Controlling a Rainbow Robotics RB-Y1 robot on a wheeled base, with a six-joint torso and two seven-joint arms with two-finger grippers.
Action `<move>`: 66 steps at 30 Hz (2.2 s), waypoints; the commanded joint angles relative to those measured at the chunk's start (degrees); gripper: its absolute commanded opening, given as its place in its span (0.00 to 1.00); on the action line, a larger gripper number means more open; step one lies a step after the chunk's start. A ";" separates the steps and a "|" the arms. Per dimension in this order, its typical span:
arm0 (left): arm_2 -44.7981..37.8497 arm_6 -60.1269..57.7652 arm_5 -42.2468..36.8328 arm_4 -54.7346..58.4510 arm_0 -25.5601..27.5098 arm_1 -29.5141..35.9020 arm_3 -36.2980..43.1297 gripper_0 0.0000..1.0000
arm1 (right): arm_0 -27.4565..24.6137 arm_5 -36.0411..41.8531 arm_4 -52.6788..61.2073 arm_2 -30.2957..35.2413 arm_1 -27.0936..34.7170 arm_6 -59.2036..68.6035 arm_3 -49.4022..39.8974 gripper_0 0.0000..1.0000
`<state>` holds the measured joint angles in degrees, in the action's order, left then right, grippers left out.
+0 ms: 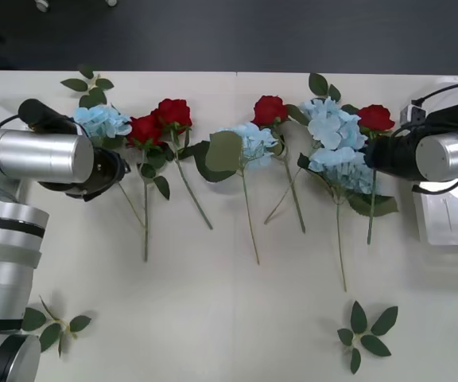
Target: Put the red flowers into the right box and the blue flowers into the left box
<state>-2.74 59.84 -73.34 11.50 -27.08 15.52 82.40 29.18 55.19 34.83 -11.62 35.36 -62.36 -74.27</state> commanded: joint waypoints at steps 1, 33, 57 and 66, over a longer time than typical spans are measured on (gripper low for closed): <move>2.30 -1.92 1.62 -0.16 -1.40 -0.05 -0.40 1.00 | 1.93 -0.08 0.68 -0.95 0.41 -3.03 -0.17 0.01; 2.39 -1.66 1.27 -0.16 -1.31 -0.85 1.01 0.00 | 2.90 21.19 3.49 13.02 0.76 -8.04 -11.77 0.00; -18.18 3.18 -12.62 19.26 16.18 14.36 38.01 0.00 | -8.53 24.44 2.18 29.81 10.08 -31.86 -19.24 0.00; -29.34 20.32 -12.53 20.67 19.87 15.85 36.51 0.00 | -10.11 13.28 0.68 29.55 11.13 -37.57 -10.89 0.00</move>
<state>-32.49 77.66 -85.91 32.69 -7.52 29.01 118.78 18.34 70.75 36.47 17.43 45.11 -98.19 -85.87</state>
